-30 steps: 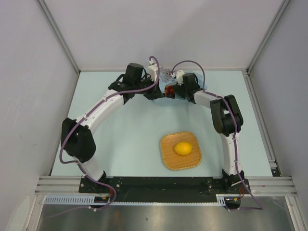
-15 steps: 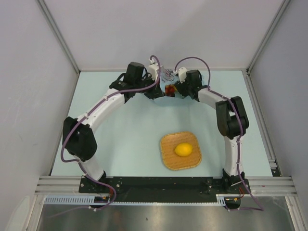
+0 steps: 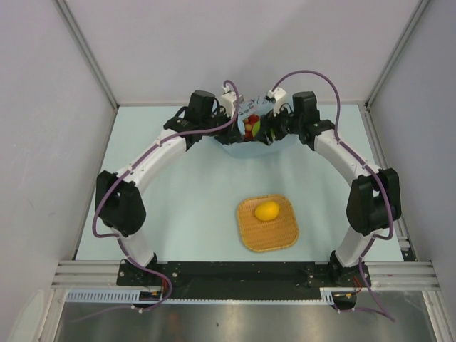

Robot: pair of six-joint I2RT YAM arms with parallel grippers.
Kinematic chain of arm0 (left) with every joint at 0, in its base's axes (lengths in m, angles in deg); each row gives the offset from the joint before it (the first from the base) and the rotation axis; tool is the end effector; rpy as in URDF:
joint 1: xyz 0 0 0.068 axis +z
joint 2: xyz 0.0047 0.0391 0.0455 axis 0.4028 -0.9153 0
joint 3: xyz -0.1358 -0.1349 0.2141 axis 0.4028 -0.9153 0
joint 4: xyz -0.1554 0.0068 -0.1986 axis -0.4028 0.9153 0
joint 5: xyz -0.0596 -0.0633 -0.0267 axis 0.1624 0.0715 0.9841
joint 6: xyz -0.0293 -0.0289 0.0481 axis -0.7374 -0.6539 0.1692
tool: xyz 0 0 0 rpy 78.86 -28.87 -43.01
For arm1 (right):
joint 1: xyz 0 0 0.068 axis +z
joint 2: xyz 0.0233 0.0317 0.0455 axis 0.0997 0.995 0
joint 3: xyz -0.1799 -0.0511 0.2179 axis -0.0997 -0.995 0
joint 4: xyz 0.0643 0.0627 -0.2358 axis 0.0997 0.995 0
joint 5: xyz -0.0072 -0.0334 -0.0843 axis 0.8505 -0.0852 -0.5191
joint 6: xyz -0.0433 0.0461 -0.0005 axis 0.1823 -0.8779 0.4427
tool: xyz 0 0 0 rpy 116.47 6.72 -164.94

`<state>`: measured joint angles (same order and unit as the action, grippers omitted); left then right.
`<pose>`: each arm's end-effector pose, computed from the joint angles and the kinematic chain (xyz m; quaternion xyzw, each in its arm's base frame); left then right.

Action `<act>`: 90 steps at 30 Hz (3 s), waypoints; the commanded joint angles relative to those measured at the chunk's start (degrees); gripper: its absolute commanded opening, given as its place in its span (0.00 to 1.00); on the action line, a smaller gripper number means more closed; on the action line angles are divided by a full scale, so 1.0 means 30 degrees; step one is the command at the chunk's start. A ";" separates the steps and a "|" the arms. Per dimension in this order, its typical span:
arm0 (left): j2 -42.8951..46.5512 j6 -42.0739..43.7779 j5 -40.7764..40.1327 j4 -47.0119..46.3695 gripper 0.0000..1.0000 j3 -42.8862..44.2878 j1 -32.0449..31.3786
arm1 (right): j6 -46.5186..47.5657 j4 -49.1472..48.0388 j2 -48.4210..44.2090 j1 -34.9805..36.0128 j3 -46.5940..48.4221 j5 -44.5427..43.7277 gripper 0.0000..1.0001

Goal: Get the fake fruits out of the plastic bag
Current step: Take out the fake fruit from the plastic bag, then place the fake fruit on the plate.

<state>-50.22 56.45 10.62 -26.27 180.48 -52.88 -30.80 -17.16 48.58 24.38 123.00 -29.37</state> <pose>0.3463 -0.2192 0.3448 0.3184 0.8019 -0.3265 0.3859 0.3828 0.1544 0.3227 -0.3446 0.7726 0.2472 0.4724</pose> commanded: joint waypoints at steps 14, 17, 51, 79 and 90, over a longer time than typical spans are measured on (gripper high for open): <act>0.0120 -0.0423 0.0163 -0.0597 0.00 0.0260 -0.0077 | 0.7781 0.9832 -0.1308 0.0549 -0.1847 0.3988 0.29; 0.0119 -0.0423 0.0222 -0.0598 0.00 0.0260 -0.0106 | 0.8278 0.9777 -0.1452 0.0812 -0.2899 0.3873 0.29; 0.0442 -0.0394 -0.0042 -0.0627 0.00 -0.0414 -0.0370 | 1.0593 1.0565 -0.3533 0.0608 -0.7971 0.1704 0.38; -0.0202 -0.0481 0.0192 -0.0539 0.00 -0.0326 -0.0809 | 1.5517 1.3204 -0.2683 0.2835 -0.8030 -0.0347 0.69; -0.0466 -0.0628 0.0398 -0.0685 0.00 -0.0238 -0.0809 | 1.5340 1.3146 -0.2712 0.2834 -0.8030 -0.0493 1.00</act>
<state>-51.58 55.42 10.73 -26.31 179.13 -54.89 15.06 22.69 40.72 32.86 98.94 -30.40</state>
